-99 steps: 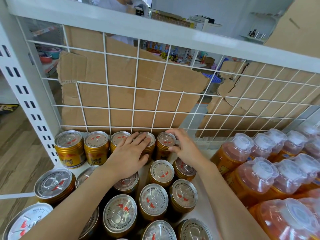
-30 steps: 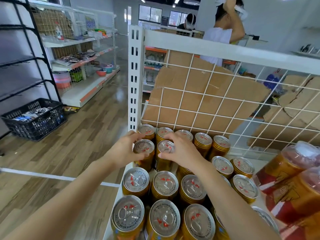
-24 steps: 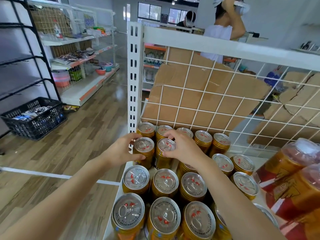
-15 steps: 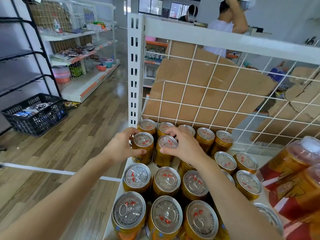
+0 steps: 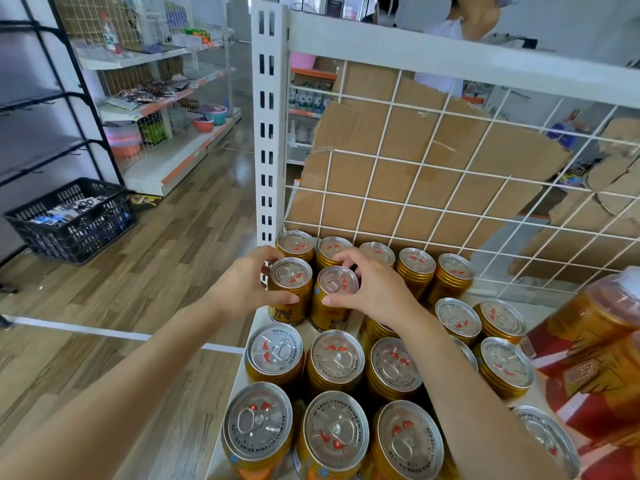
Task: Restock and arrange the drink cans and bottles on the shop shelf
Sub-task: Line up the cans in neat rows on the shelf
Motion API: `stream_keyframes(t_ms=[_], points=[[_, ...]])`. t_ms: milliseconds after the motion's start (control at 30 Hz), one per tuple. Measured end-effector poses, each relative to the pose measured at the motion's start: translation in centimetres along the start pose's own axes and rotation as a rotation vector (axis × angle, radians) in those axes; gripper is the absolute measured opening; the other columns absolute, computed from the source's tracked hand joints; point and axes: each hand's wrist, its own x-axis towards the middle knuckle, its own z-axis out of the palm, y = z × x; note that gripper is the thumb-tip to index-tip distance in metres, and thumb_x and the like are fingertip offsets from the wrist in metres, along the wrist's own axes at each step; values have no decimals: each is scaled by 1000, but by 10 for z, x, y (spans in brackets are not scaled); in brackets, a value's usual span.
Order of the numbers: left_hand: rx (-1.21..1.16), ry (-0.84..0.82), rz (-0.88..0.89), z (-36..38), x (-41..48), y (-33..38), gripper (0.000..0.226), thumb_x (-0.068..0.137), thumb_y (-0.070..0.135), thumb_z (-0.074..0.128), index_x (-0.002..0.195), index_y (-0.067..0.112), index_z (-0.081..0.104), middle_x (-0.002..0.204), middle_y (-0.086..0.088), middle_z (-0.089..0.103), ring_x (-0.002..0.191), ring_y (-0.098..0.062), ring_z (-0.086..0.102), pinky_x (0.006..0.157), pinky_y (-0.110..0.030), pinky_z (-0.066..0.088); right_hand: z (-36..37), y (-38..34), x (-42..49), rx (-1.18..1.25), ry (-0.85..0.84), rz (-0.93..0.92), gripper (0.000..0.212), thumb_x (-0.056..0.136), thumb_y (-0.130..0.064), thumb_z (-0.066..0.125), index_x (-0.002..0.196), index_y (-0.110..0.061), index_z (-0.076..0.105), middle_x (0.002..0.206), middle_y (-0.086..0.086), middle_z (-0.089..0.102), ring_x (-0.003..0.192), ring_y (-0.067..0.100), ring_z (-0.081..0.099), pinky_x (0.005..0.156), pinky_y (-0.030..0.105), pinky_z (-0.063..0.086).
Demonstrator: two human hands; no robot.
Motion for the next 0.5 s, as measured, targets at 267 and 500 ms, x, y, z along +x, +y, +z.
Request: stream_keyframes(t_ms=[267,500], points=[[-36,3,79,-1,-4,2,58,69,22,80,118,28,49,108,19,51,101,-11,56,83,-29,52,-1,3,-2,71,-38,-17,57,75,-29,77,124,-34,49,124,-11,52,110,5,46,88,26,37],[-21,38,73,3,-4,4,60,68,22,82,119,22,51,108,8,53,98,-13,56,80,-32,54,4,3,-1,5,31,14,61,72,-41,76,125,-32,48,118,-10,50,104,7,48,87,30,42]])
